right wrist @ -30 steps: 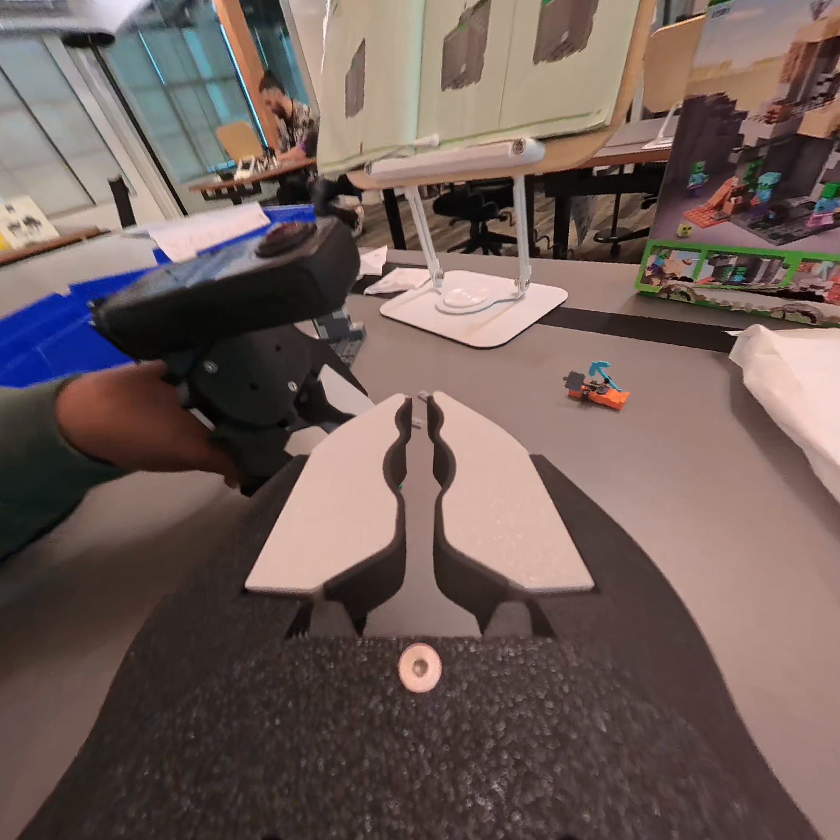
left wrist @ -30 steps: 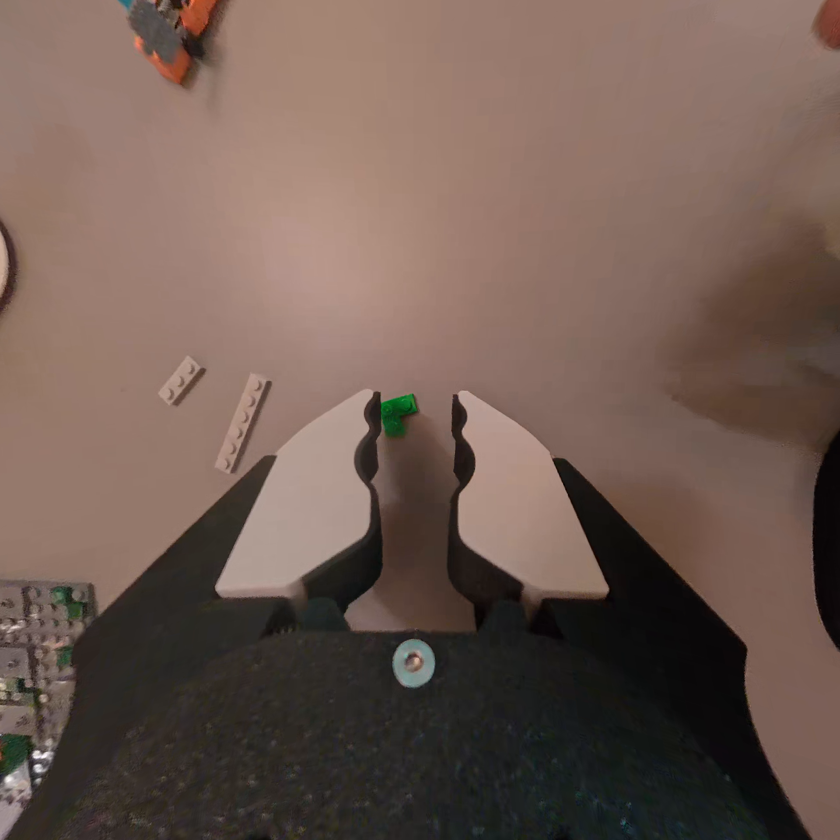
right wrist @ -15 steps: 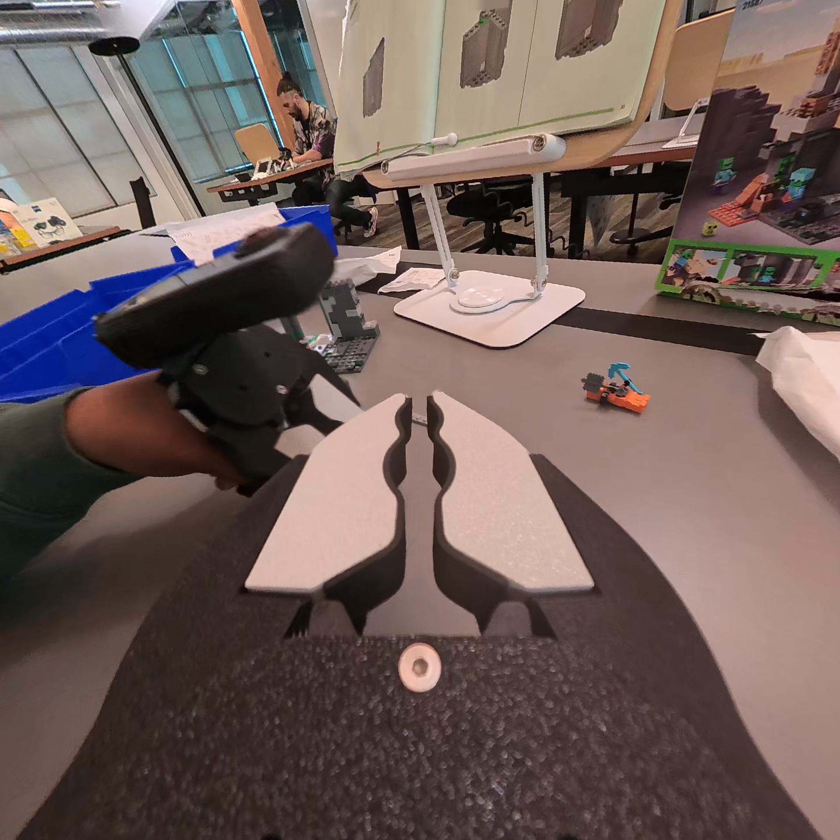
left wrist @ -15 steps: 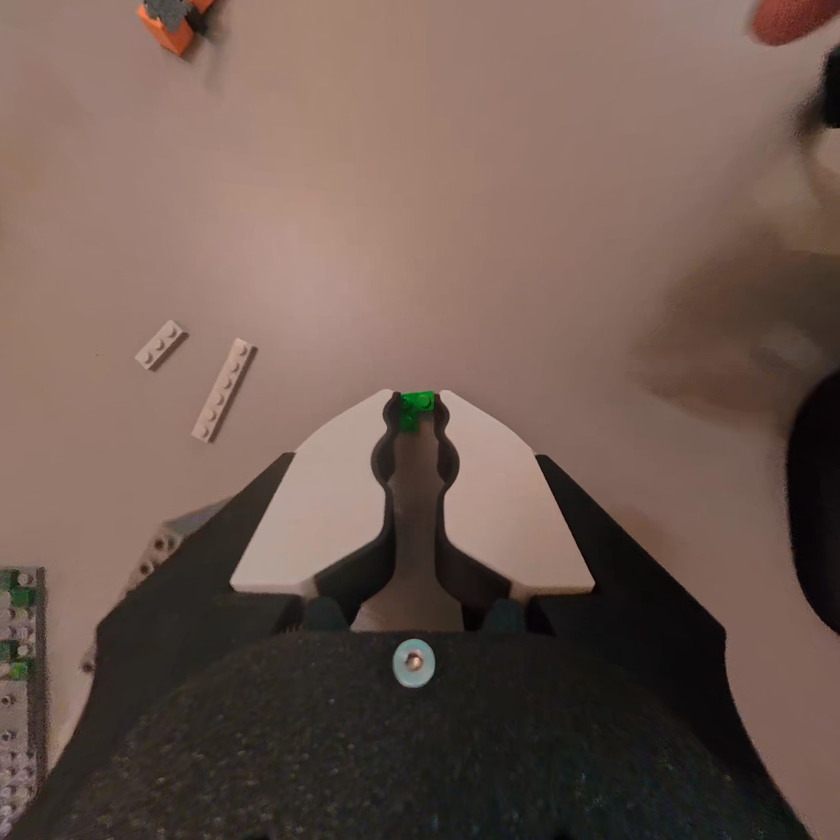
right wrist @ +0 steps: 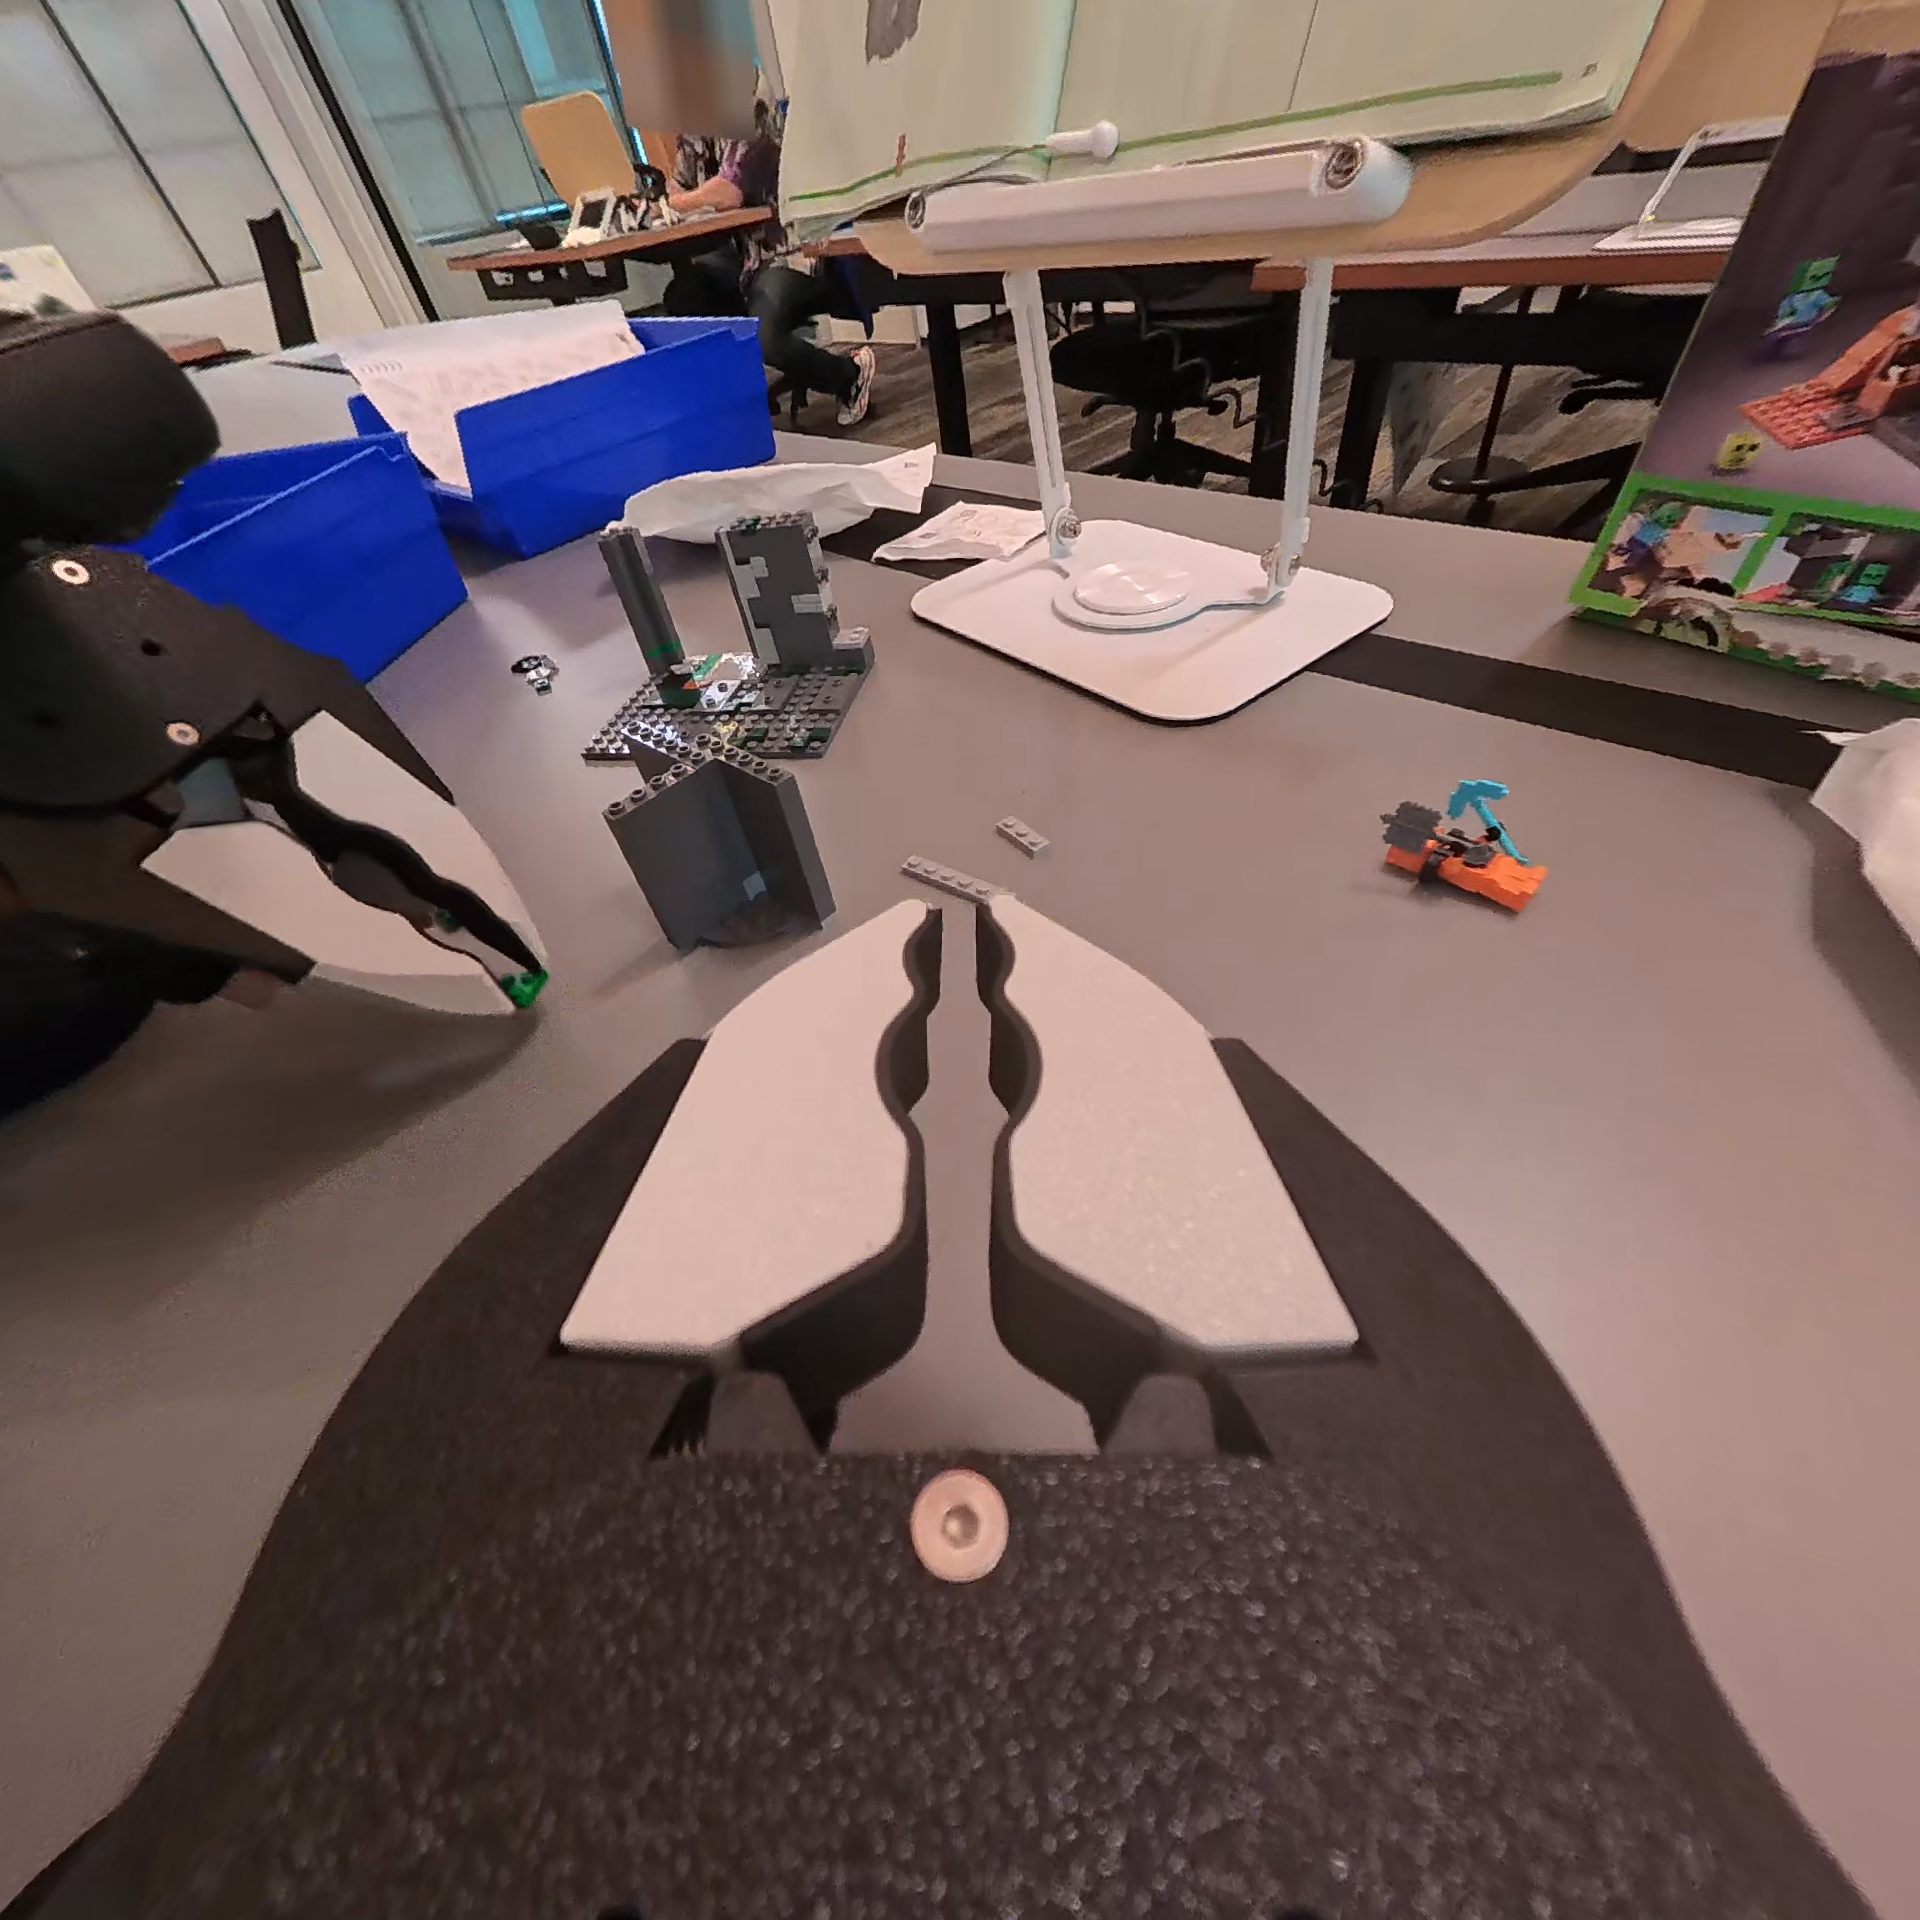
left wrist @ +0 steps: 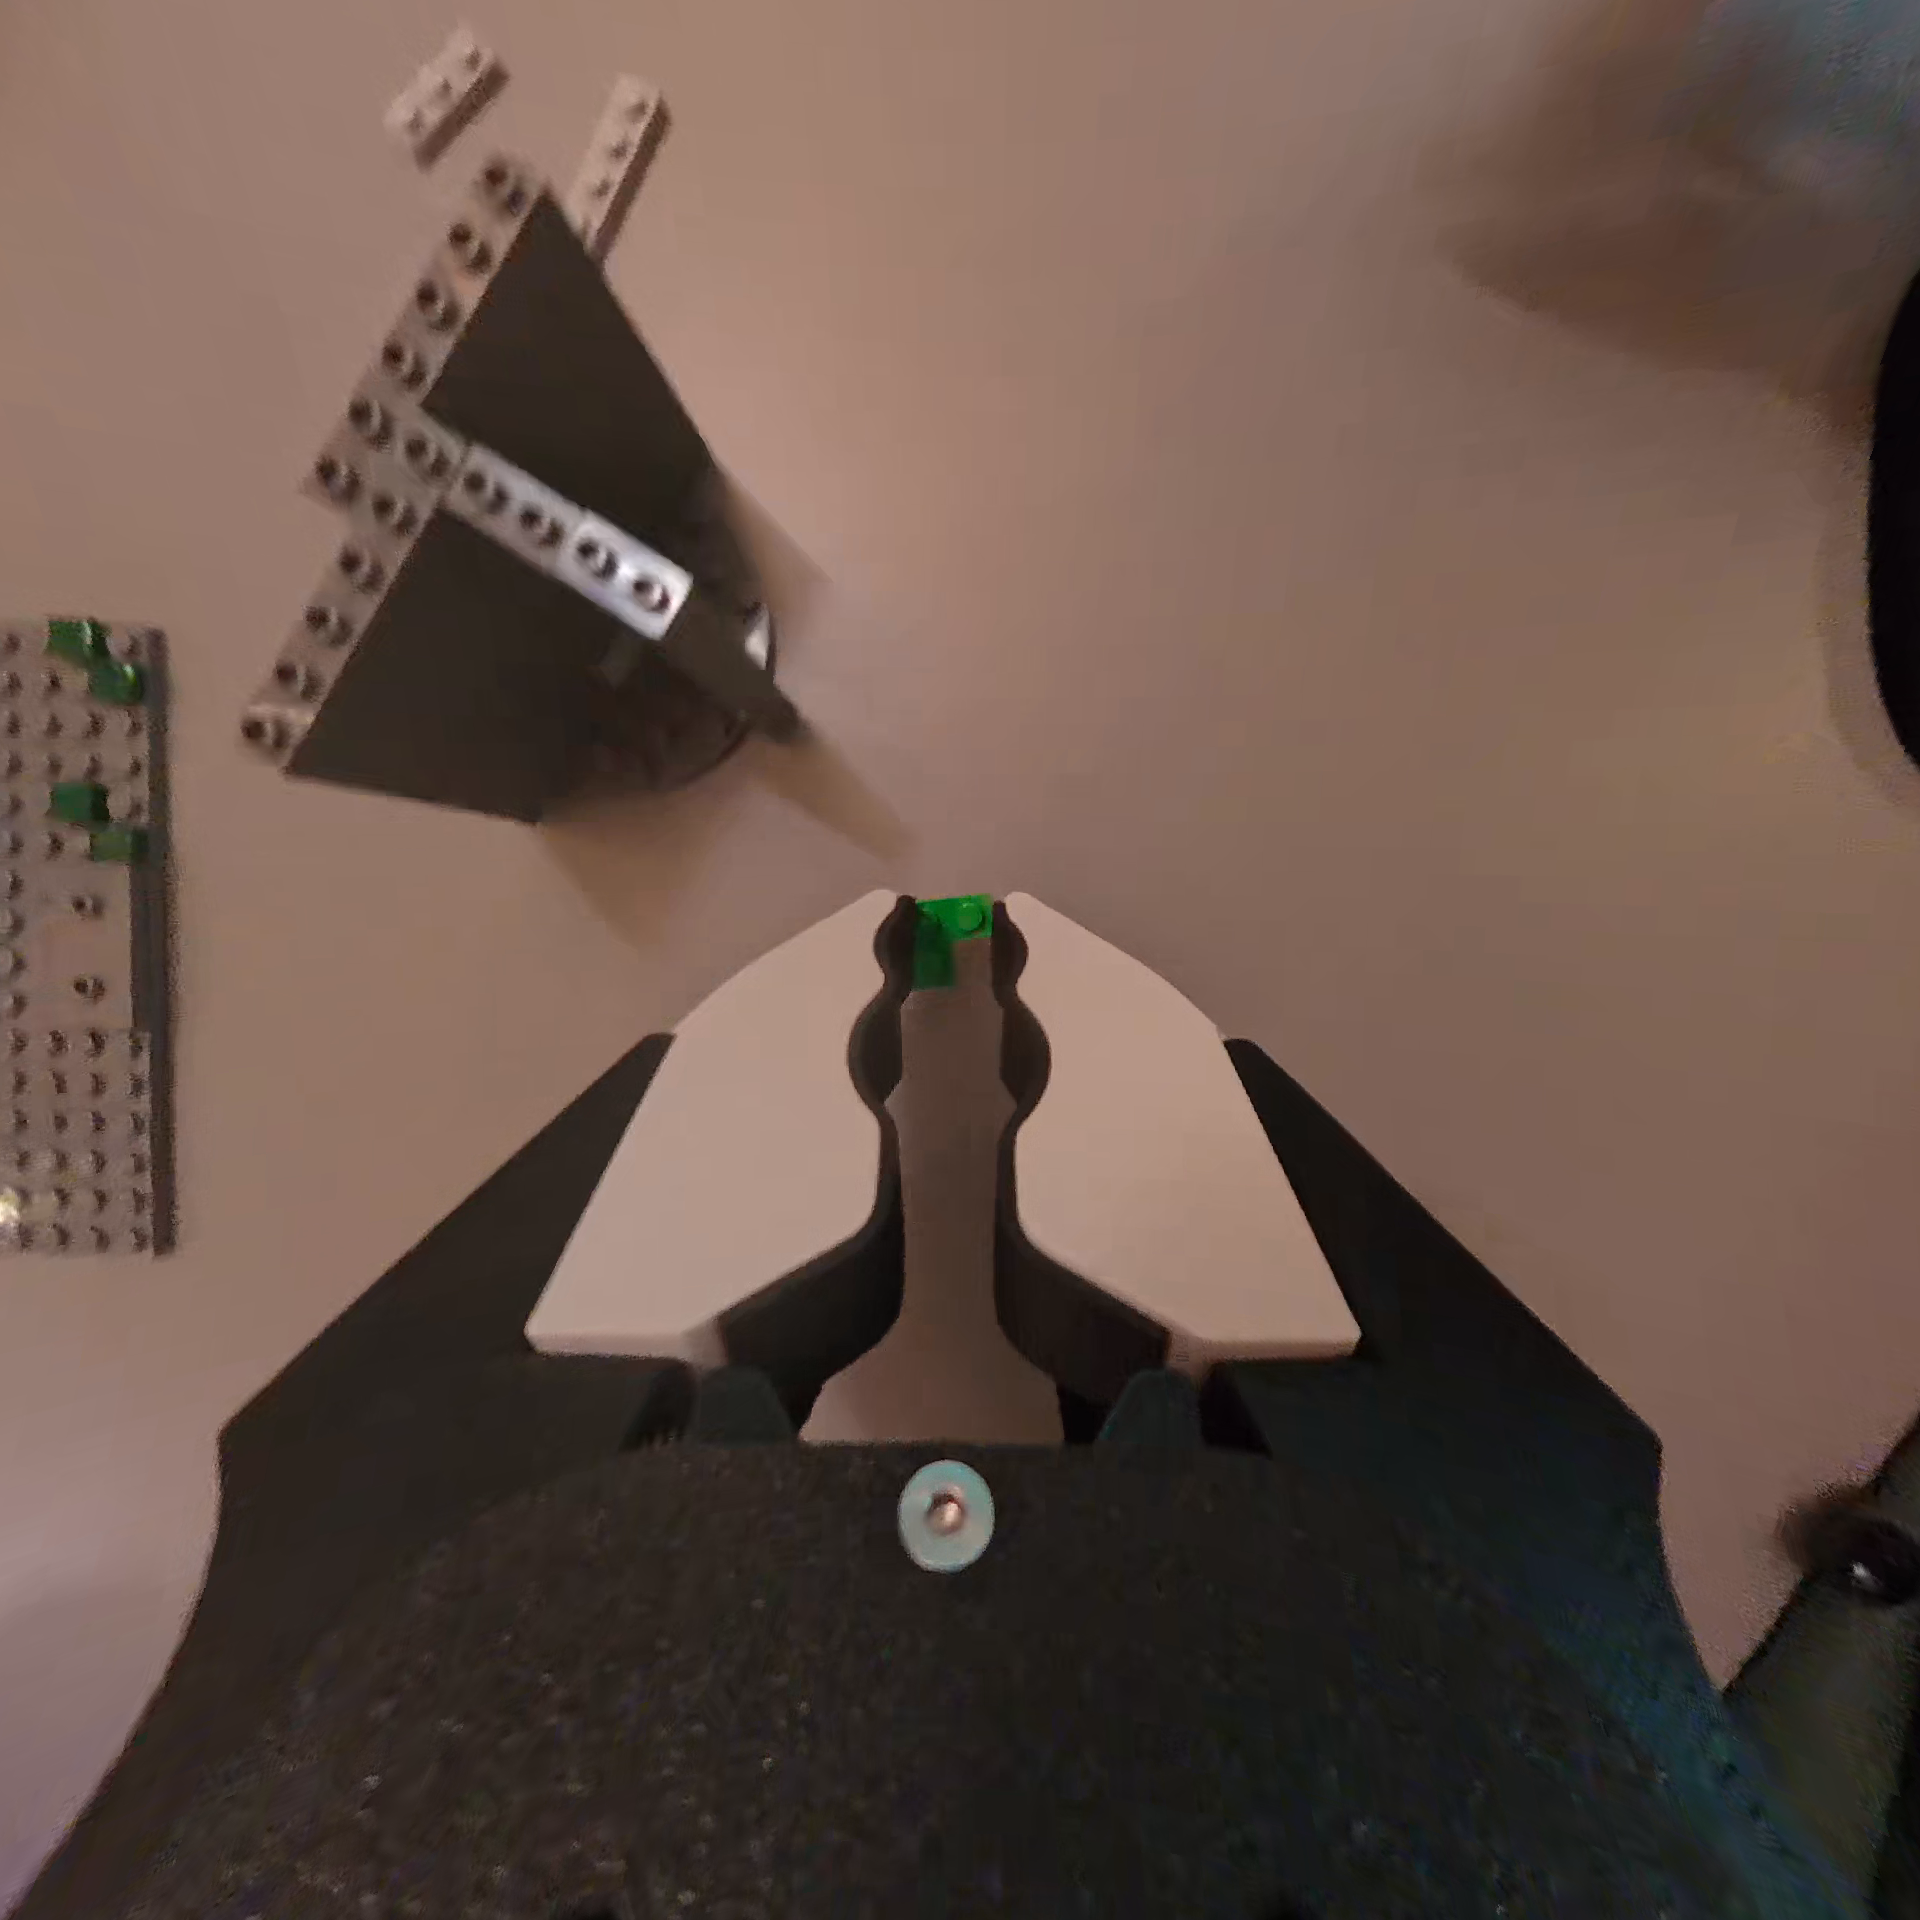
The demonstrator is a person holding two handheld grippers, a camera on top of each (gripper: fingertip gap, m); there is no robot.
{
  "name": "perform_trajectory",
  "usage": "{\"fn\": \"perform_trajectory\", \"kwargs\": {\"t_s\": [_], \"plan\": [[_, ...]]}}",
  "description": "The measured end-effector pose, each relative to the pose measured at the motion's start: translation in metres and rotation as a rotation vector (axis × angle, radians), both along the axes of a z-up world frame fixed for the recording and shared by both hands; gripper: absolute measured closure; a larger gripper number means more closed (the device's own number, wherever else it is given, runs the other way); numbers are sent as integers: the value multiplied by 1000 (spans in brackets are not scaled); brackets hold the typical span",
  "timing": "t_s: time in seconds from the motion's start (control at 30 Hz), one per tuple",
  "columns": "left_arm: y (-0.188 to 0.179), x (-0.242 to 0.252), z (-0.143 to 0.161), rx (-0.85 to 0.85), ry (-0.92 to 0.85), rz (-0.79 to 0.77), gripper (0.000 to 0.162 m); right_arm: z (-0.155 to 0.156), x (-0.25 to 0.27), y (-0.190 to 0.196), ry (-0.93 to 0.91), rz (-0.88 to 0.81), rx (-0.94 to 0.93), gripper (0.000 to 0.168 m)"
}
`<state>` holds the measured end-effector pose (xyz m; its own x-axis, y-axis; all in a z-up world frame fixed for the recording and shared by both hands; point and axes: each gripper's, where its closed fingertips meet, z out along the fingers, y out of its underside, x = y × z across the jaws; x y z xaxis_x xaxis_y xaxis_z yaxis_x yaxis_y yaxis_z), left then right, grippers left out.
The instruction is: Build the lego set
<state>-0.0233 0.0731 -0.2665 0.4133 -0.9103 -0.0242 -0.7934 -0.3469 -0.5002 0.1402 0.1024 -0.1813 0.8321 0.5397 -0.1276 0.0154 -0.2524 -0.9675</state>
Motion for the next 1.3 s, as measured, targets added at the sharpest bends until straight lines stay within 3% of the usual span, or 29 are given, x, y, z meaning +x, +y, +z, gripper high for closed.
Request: {"fn": "perform_trajectory", "kwargs": {"t_s": [0.27,0.4,0.53,0.73,0.9,1.0,1.17,1.3], "plan": [[9,-31,10,-16,-50,41,131,-9,2,2,-26,-7,-15,163],[16,-45,22,10,-111,33,135,-11,0,1,-35,8,-9,163],[0,-41,24,-11,-222,-155,139,-13,-10,-2,-81,55,18,163],[-14,-34,-1,0,-215,-317,135,-25,-19,-4,-176,80,23,163],[-10,-37,-11,1,-184,-336,147,-28,-17,-2,-175,68,8,163],[0,-50,-4,18,-175,-318,147,-29,-14,-1,-171,58,2,163],[10,-62,-9,-16,-141,-271,132,-31,-15,-1,-178,57,-6,163],[9,-53,7,-2,-231,-269,135,-30,-13,-1,-183,50,-1,163]]}}
